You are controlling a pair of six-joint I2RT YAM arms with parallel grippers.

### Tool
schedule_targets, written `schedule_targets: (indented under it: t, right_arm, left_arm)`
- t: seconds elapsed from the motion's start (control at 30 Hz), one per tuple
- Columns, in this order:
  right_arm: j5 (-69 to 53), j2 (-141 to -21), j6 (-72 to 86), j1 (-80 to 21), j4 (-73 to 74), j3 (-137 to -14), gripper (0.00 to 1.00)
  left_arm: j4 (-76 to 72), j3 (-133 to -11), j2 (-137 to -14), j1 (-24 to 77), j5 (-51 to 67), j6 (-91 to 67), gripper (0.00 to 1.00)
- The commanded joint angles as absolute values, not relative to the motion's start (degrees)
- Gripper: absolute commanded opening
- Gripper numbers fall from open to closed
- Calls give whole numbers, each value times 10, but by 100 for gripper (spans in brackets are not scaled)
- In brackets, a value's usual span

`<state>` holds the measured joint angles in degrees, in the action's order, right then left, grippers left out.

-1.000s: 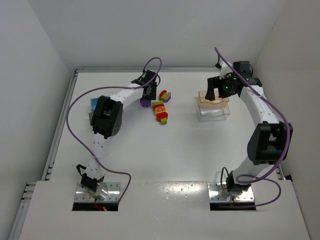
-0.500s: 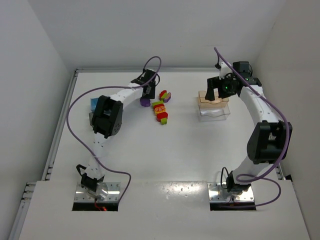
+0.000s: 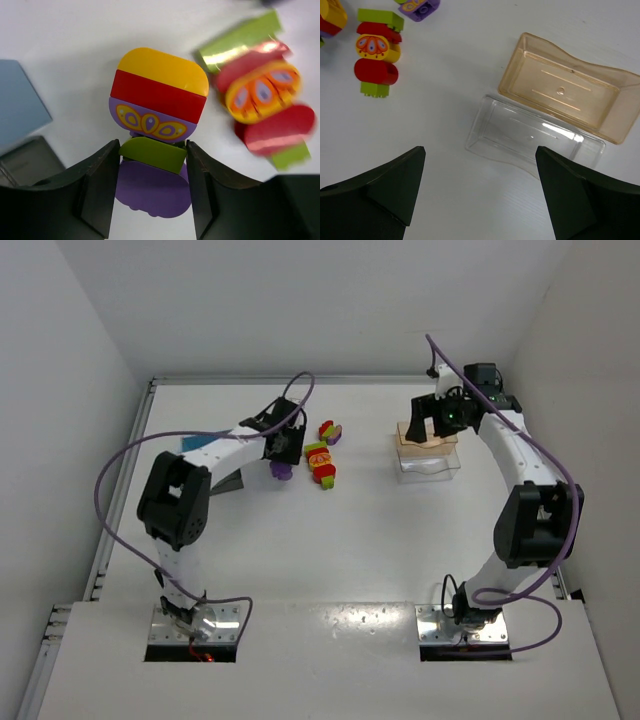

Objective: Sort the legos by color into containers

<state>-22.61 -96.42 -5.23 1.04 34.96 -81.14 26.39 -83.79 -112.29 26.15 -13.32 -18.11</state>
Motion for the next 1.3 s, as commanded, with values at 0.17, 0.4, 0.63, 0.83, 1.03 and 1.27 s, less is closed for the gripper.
schedule_targets:
  t: [0.17,0.4,0.63,0.83,1.03,1.27]
  right_arm:
    - [-429,-989,-88,-43,436,-852,92]
    - [-584,-1074,-107,-89,524,-897,92]
    - [-657,-1120,-83,-114,512,-903,83]
    - [-679,-1120,-70,-140,499,-909,70]
    - [-691,-1131,-30,-153,465,-909,67]
    - [-691,-1157,-17,-153,458,-920,67]
  left_arm:
    - [201,-673,-897,306,10,-41,25]
    - [178,-595,-800,358,32,18,28]
    - [154,-583,-767,396,4,38,24]
    - [149,-588,-767,414,-26,44,21]
    - [143,-599,-767,433,-33,55,18]
    - [132,-610,-767,450,-33,55,18]
